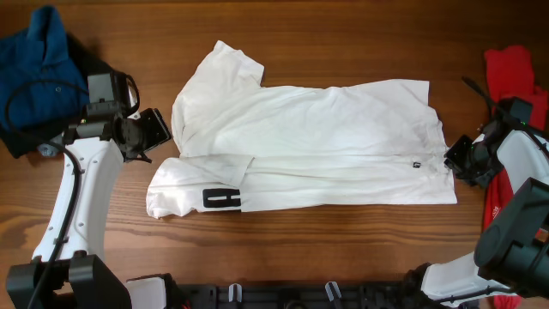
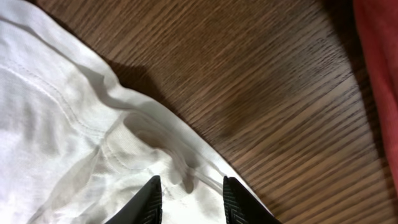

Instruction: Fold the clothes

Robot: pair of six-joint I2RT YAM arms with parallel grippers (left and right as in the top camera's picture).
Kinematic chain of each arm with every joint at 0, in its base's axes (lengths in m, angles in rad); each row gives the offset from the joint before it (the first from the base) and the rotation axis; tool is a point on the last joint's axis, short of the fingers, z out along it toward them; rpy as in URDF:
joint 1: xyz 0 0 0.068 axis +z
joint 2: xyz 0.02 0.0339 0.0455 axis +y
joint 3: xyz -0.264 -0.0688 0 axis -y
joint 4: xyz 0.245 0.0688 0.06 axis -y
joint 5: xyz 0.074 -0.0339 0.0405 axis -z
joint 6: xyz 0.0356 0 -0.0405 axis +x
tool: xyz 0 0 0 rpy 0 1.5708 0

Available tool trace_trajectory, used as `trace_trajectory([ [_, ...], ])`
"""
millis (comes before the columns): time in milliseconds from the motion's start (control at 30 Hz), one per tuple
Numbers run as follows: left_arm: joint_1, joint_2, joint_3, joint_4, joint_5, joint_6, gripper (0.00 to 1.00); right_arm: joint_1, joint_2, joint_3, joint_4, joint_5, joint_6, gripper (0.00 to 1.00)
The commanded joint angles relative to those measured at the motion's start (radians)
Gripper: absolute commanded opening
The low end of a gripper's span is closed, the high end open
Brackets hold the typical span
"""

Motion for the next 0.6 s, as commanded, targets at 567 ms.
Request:
trace_trajectory([
  [567,-0.007,0.006,0.010,-0.005,-0.018,0.021,0.63,0.002,-0.005,-0.036,0.032,-0.066,-0.024,0.32],
])
